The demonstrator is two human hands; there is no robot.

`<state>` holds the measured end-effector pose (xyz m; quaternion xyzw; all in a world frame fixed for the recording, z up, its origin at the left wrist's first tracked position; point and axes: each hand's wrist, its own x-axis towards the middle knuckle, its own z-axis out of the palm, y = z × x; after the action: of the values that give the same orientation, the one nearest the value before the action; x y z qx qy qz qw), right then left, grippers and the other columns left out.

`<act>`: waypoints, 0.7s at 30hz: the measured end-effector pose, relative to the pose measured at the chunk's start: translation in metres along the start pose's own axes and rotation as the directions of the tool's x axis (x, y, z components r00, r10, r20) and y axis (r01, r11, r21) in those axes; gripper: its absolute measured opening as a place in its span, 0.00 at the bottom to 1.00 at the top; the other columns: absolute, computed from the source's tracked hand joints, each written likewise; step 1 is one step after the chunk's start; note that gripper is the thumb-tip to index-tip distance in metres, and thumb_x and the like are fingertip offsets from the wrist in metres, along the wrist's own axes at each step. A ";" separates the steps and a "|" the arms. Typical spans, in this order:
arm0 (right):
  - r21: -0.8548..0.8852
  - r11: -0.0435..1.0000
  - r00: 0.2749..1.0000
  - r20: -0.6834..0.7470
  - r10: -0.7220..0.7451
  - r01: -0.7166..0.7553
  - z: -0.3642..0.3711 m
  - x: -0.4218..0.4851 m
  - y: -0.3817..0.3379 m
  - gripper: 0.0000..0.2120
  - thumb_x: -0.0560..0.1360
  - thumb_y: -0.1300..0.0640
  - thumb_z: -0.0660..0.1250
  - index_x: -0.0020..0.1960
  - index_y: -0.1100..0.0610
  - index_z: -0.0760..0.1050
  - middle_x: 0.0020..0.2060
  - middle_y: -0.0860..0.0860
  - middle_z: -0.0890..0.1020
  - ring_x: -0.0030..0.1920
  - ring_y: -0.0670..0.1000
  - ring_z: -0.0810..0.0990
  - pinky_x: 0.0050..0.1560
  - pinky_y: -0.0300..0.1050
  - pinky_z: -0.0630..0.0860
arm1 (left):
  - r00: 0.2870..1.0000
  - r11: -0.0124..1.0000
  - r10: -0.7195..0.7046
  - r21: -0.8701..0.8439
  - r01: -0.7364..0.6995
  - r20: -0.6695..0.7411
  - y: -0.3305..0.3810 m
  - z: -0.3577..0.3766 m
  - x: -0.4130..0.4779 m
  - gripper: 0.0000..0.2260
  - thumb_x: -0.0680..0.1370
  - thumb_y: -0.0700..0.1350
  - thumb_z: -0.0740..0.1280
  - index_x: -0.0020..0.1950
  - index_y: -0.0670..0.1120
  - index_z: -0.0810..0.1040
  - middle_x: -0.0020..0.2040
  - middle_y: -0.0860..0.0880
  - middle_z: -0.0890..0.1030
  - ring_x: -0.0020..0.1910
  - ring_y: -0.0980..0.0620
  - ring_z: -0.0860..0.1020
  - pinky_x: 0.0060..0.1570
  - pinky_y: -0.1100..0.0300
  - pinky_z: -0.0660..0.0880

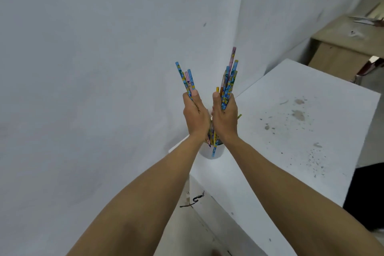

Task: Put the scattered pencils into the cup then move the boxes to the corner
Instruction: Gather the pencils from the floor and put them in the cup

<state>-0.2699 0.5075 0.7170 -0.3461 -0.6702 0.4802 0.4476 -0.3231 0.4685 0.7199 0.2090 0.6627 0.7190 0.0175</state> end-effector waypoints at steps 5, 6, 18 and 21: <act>0.060 0.998 0.999 -0.048 0.001 0.002 0.005 0.042 0.016 0.18 0.78 0.39 0.59 0.55 0.53 0.70 0.36 0.45 0.76 0.33 0.40 0.76 0.34 0.33 0.75 | 1.000 1.000 0.009 0.012 -0.009 -0.018 -0.015 0.033 0.026 0.13 0.82 0.57 0.49 0.48 0.50 0.66 0.30 0.55 0.68 0.27 0.60 0.67 0.26 0.69 0.67; 0.066 0.998 0.998 -0.058 0.007 -0.003 0.007 0.052 0.021 0.17 0.78 0.38 0.59 0.54 0.52 0.70 0.36 0.44 0.76 0.33 0.40 0.76 0.35 0.34 0.75 | 1.000 1.000 0.004 0.023 -0.003 -0.017 -0.019 0.041 0.033 0.13 0.82 0.57 0.49 0.48 0.50 0.66 0.30 0.55 0.68 0.27 0.60 0.67 0.26 0.68 0.67; 0.034 0.994 0.994 -0.033 0.100 -0.099 0.016 0.065 0.107 0.17 0.74 0.32 0.57 0.53 0.43 0.68 0.42 0.36 0.78 0.45 0.33 0.77 0.40 0.22 0.69 | 0.998 0.982 -0.061 0.179 0.057 0.018 -0.114 0.067 0.030 0.12 0.82 0.57 0.49 0.48 0.51 0.65 0.30 0.54 0.70 0.27 0.58 0.69 0.26 0.64 0.69; 0.025 0.992 0.993 -0.005 0.121 -0.121 0.018 0.058 0.123 0.07 0.77 0.38 0.60 0.50 0.40 0.68 0.42 0.40 0.79 0.44 0.36 0.78 0.40 0.25 0.72 | 0.996 0.978 -0.052 0.204 0.037 0.067 -0.124 0.063 0.026 0.08 0.83 0.54 0.50 0.49 0.53 0.64 0.31 0.54 0.72 0.28 0.58 0.72 0.27 0.68 0.69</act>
<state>-0.3028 0.5900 0.6129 -0.3823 -0.6406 0.5135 0.4241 -0.3577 0.5511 0.6101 0.2207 0.7358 0.6392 0.0362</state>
